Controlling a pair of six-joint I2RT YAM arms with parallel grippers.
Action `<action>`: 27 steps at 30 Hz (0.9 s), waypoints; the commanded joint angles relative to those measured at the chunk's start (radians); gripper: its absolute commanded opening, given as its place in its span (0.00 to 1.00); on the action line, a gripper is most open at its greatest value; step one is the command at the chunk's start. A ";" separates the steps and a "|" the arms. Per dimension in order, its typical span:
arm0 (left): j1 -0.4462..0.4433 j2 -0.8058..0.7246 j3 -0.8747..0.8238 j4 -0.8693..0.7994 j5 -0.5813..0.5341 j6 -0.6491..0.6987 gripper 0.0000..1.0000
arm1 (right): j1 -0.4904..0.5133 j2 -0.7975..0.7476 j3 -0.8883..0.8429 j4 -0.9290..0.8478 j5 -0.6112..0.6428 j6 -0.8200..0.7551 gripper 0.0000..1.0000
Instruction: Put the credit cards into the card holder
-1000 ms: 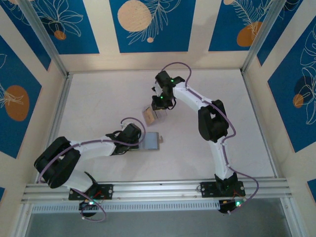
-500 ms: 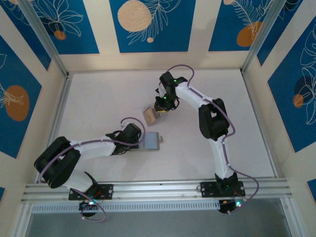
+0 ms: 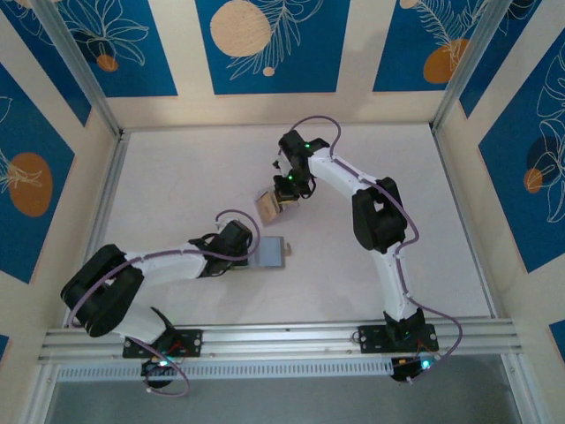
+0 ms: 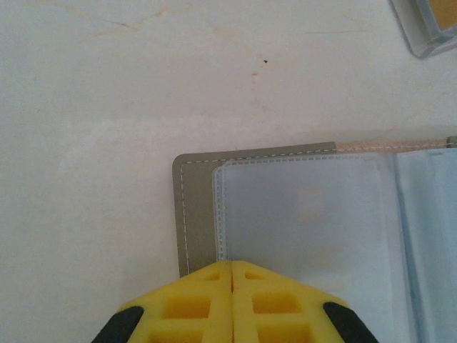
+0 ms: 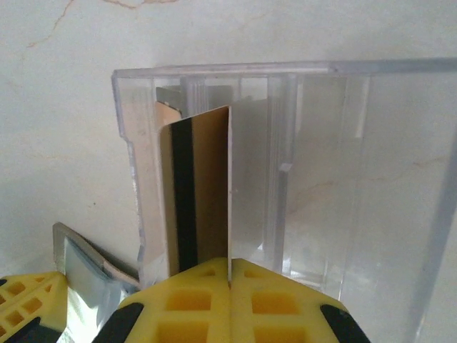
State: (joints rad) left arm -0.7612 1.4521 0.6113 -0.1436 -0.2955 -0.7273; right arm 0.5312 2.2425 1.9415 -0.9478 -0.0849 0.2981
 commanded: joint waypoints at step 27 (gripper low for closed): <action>0.003 -0.132 -0.038 -0.150 0.111 0.068 0.08 | 0.197 -0.311 -0.154 0.038 0.222 0.071 0.00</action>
State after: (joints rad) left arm -0.7612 1.3437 0.5842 -0.2806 -0.2195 -0.6884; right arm 0.7197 1.9598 1.8397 -0.9607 0.1921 0.3340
